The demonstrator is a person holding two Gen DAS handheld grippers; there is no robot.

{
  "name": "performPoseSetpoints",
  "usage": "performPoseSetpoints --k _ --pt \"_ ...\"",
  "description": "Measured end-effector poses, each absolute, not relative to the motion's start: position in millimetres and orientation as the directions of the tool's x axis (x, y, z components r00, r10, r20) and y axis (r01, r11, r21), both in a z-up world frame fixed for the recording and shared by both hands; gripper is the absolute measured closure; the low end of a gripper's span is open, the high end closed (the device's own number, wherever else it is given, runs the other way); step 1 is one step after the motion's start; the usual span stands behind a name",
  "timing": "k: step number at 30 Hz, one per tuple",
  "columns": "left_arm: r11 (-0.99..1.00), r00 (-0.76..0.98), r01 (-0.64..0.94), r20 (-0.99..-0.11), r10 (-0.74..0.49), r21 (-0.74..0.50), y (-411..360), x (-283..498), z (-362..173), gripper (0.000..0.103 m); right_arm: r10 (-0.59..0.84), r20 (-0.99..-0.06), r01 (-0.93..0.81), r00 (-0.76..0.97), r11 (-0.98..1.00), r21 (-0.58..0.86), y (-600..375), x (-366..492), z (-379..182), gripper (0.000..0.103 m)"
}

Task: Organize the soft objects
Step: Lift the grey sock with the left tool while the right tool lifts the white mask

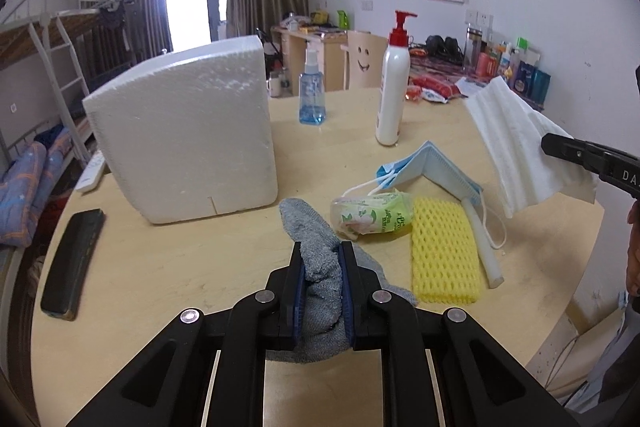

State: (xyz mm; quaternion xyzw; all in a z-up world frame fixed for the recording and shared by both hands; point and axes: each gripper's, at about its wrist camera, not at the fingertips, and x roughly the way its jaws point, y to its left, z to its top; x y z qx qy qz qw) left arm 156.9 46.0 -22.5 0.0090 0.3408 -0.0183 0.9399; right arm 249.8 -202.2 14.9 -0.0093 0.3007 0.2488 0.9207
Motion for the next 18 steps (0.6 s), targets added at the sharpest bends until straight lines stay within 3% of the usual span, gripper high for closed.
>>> performPoseSetpoints --k 13,18 --pt "0.999 0.816 0.041 -0.577 -0.028 0.010 39.7 131.8 -11.8 0.087 0.447 -0.533 -0.452 0.719 0.882 0.130 -215.6 225.2 13.0 0.090" --pt "0.998 0.809 0.068 -0.586 -0.046 0.017 35.8 128.6 -14.9 0.087 0.400 -0.603 -0.423 0.690 0.899 0.111 -214.9 229.4 -13.2 0.090"
